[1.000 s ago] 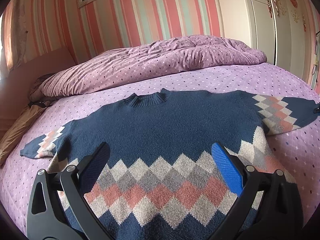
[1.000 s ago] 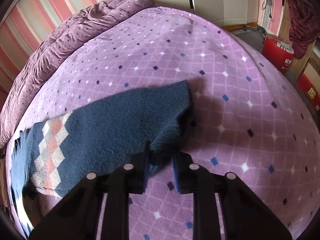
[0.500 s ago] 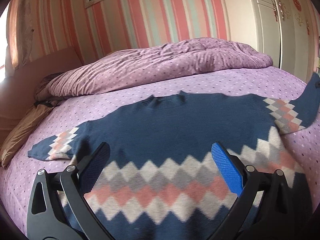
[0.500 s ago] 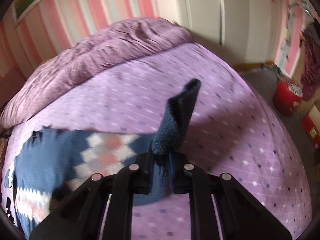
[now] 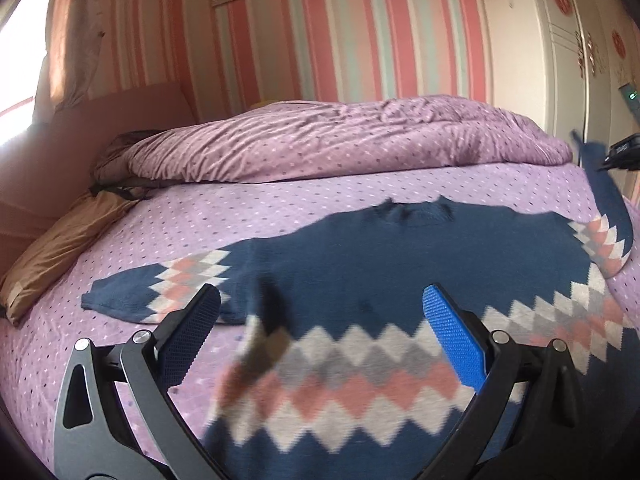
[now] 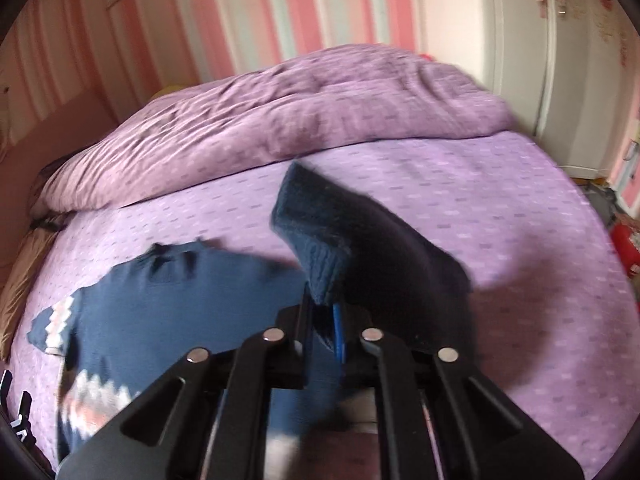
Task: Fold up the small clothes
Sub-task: 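Grasp the sleeve cuff with the right tool and fold it across the sweater body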
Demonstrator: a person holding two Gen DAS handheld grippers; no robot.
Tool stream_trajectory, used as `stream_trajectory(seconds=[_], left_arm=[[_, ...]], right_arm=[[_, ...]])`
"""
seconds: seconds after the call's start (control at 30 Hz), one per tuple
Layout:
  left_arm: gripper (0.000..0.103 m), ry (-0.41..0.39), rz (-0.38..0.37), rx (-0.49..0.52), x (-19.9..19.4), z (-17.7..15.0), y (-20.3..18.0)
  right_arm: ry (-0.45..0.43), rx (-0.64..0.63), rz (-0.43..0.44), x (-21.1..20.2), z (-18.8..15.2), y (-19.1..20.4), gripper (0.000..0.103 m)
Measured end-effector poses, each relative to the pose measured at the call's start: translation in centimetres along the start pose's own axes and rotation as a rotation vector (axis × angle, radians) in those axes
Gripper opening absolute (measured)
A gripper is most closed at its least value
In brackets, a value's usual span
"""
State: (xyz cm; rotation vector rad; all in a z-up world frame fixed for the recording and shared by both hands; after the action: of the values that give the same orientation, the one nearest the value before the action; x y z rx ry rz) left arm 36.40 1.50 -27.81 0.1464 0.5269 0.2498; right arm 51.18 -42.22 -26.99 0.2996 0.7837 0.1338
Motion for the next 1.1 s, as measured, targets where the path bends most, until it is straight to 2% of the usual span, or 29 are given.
stream_trajectory(seconds=[0.07,0.2,0.33,0.47,0.57,0.7,0.8,0.97,1.1], left_arm=[[0.1,-0.002,0.008,-0.022,0.5,-0.1,1.8],[0.1,0.004,0.01,-0.068,2.2,-0.5,4.5],[0.1,0.018,0.012,-0.078,3.8,-1.0,5.5],[0.1,-0.005,-0.048,-0.117,4.2,-1.1,6.9],[0.1,-0.016,-0.015,-0.129,5.1,-1.3,8.7],[0.1,0.024,0.001,-0.204,6.9,-1.7,11.4],[0.1,0.031,0.019,-0.203,7.6,-2.3,12.7],[0.1,0.037,0.001,-0.231,8.0,-2.8,13.2],[0.1,0.02,0.001,-0.208,8.0,-2.9,12.9]], right_arm=[[0.019,-0.011,0.03,2.2,-0.5,3.3,0.008],[0.065,-0.062,0.035,6.3,-2.6,9.2,0.007],[0.084,-0.176,-0.004,9.2,-4.9,14.4,0.007],[0.091,-0.197,0.034,11.0,-6.9,18.8,0.007],[0.079,-0.195,0.045,12.1,-7.8,21.6,0.007],[0.079,-0.184,0.05,14.2,-9.2,24.5,0.007],[0.097,-0.169,0.072,15.9,-10.2,26.5,0.007],[0.107,-0.213,0.08,17.9,-11.4,29.8,0.007],[0.117,-0.228,0.092,19.0,-12.5,31.9,0.007]])
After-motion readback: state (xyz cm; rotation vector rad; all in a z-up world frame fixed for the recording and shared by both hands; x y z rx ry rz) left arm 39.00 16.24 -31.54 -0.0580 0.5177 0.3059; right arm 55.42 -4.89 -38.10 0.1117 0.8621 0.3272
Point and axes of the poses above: each gripper's, at about its wrist camera, not at the fingertips, and x roughly the way its jaws point, y to its left, z to its top, the point moved 8 cm from there along x, roughly the way its jaws point, and after that the axes turned 10 degrees about z, right-handed, at the moved point
